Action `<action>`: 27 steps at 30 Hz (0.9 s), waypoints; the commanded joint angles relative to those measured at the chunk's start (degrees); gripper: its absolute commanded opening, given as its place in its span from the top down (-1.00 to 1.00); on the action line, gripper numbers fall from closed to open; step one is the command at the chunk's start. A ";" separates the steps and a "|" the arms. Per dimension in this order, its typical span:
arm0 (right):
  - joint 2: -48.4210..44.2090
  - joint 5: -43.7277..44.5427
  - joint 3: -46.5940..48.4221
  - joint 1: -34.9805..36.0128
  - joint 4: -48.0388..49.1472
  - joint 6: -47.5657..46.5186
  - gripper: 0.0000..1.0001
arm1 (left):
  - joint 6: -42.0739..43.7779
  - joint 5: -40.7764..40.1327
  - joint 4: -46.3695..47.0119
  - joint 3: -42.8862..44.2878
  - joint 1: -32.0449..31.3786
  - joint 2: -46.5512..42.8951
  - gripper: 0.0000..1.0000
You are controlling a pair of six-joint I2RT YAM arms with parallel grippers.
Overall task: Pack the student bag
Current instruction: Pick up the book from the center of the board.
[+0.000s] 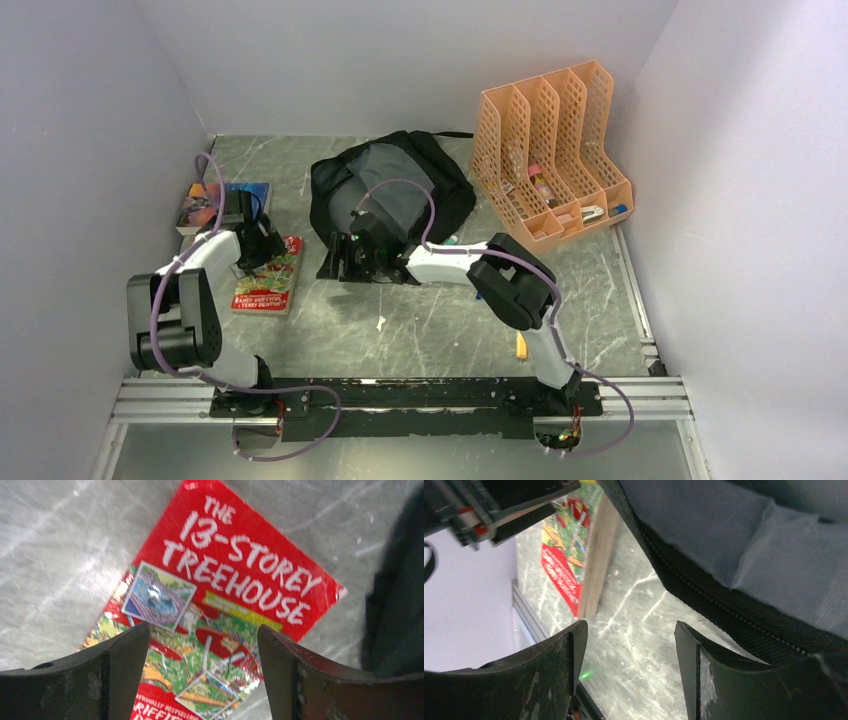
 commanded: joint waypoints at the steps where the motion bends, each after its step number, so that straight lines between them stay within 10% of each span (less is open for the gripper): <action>1: 1.77 1.82 0.67 1.22 -1.79 -0.16 -0.39 | -3.71 10.37 -2.33 -6.41 -0.17 -3.58 -0.64; 13: 1.67 2.27 0.40 1.62 -1.71 -1.11 -0.41 | 0.37 -4.95 -8.16 3.60 1.27 -5.27 -0.76; 27: 0.02 -1.34 -0.65 1.27 -1.17 -8.18 -0.43 | 5.38 10.28 1.97 2.16 9.25 3.93 -0.93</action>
